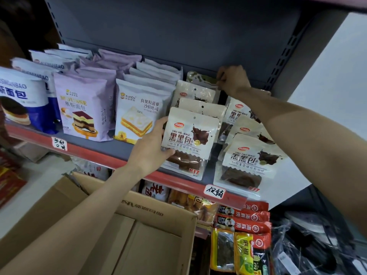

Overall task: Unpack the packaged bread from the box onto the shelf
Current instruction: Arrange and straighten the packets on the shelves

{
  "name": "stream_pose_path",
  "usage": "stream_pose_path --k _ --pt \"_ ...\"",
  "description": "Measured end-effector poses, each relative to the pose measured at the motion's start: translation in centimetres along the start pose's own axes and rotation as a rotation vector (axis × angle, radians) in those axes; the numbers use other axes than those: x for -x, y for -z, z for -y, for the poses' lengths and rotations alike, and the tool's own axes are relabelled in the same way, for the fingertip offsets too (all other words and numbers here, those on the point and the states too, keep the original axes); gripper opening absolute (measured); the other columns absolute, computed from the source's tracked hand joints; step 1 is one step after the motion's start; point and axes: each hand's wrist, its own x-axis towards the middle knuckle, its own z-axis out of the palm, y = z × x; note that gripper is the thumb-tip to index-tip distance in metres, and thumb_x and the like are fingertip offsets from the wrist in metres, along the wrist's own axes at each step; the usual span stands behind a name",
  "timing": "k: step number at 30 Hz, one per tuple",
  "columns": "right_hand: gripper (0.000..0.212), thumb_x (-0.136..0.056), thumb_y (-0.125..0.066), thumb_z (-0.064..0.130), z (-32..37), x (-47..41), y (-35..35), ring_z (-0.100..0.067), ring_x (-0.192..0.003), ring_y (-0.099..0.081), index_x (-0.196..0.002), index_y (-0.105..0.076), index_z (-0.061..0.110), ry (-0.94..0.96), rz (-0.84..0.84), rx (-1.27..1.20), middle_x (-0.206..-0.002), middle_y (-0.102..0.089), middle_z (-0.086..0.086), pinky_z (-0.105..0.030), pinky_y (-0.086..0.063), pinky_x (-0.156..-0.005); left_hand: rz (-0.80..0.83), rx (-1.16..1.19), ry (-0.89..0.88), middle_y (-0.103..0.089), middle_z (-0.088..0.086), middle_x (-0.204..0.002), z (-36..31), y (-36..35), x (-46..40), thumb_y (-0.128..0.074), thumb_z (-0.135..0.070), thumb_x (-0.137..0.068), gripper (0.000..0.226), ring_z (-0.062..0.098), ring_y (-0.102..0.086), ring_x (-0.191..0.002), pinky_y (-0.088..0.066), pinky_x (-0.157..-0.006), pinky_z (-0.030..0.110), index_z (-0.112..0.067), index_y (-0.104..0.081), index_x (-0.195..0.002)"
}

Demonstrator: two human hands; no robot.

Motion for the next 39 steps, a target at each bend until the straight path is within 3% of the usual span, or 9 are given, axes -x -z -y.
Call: stream_pose_path --k 5,8,10,13,15,19,32,36,39 --pt "0.022 -0.089 -0.062 0.013 -0.4 0.6 0.8 -0.029 -0.093 -0.066 -0.110 -0.061 0.010 0.012 0.084 -0.116 -0.109 -0.066 -0.014 -0.038 -0.054 -0.085 0.006 0.018 0.003 -0.056 -0.016 -0.103 0.0 0.0 0.0 -0.073 -0.014 -0.080 0.079 0.016 -0.066 -0.089 -0.054 -0.078 0.045 -0.034 -0.027 -0.140" --pt "0.018 -0.093 -0.057 0.030 0.4 1.5 2.0 -0.009 -0.060 -0.068 -0.100 -0.062 0.014 0.087 0.032 -0.216 -0.085 -0.069 -0.005 -0.016 -0.054 -0.061 0.004 0.012 -0.009 -0.058 -0.015 -0.105 -0.1 0.1 0.0 -0.073 -0.014 -0.080 0.078 0.017 -0.066 -0.091 -0.054 -0.078 0.045 -0.033 -0.027 -0.140" --pt "0.023 -0.090 -0.058 0.042 1.2 2.1 2.4 0.000 -0.050 -0.062 -0.098 -0.062 0.021 0.105 0.156 -0.202 -0.078 -0.066 0.003 -0.009 -0.046 -0.050 0.005 0.009 -0.012 -0.062 -0.010 -0.112 0.0 0.1 0.0 -0.073 -0.014 -0.080 0.078 0.017 -0.067 -0.093 -0.054 -0.079 0.045 -0.033 -0.027 -0.140" --pt "0.026 -0.085 -0.069 0.029 1.4 1.9 1.2 -0.016 -0.078 -0.069 -0.107 -0.063 0.016 0.048 0.333 -0.214 -0.099 -0.069 -0.002 -0.015 -0.051 -0.067 0.006 0.008 -0.011 -0.063 -0.009 -0.112 0.1 0.1 0.0 -0.074 -0.014 -0.079 0.079 0.016 -0.067 -0.090 -0.055 -0.078 0.045 -0.034 -0.027 -0.139" --pt "0.018 -0.086 -0.068 0.015 1.2 1.7 0.7 -0.020 -0.083 -0.070 -0.103 -0.064 0.010 -0.005 0.308 -0.228 -0.102 -0.071 -0.009 -0.026 -0.055 -0.081 0.005 0.003 -0.014 -0.064 -0.009 -0.110 0.2 0.0 0.0 -0.074 -0.014 -0.079 0.079 0.016 -0.067 -0.089 -0.055 -0.077 0.044 -0.034 -0.026 -0.140" --pt "0.016 -0.087 -0.066 0.012 0.6 1.7 1.2 -0.021 -0.086 -0.071 -0.103 -0.066 0.007 -0.035 0.229 -0.139 -0.096 -0.073 -0.010 -0.035 -0.054 -0.087 0.012 -0.001 -0.028 -0.056 -0.016 -0.102 0.2 0.1 0.1 -0.073 -0.014 -0.080 0.080 0.016 -0.067 -0.090 -0.055 -0.078 0.044 -0.032 -0.025 -0.141" --pt "0.020 -0.089 -0.063 0.015 0.5 3.4 0.9 -0.022 -0.087 -0.069 -0.108 -0.064 0.011 -0.009 0.216 -0.059 -0.099 -0.071 -0.011 -0.033 -0.055 -0.084 0.017 0.003 -0.035 -0.064 -0.003 -0.115 0.4 0.2 0.0 -0.073 -0.014 -0.080 0.079 0.019 -0.066 -0.094 -0.054 -0.080 0.045 -0.030 -0.025 -0.141" --pt "0.022 -0.095 -0.054 0.025 0.3 4.9 2.3 -0.018 -0.068 -0.070 -0.112 -0.062 0.014 -0.020 0.134 -0.143 -0.103 -0.071 -0.006 -0.015 -0.053 -0.058 0.023 0.013 -0.048 -0.062 -0.009 -0.111 0.4 0.2 0.0 -0.073 -0.014 -0.080 0.080 0.019 -0.066 -0.094 -0.054 -0.079 0.044 -0.029 -0.025 -0.142" --pt "0.036 -0.093 -0.048 0.051 1.1 7.1 4.5 -0.003 -0.049 -0.062 -0.105 -0.065 0.022 0.063 0.128 -0.146 -0.097 -0.071 -0.001 -0.024 -0.053 -0.076 0.030 0.037 -0.042 -0.054 -0.017 -0.104 0.3 0.3 0.1 -0.073 -0.015 -0.079 0.081 0.016 -0.066 -0.092 -0.054 -0.080 0.044 -0.031 -0.025 -0.142"
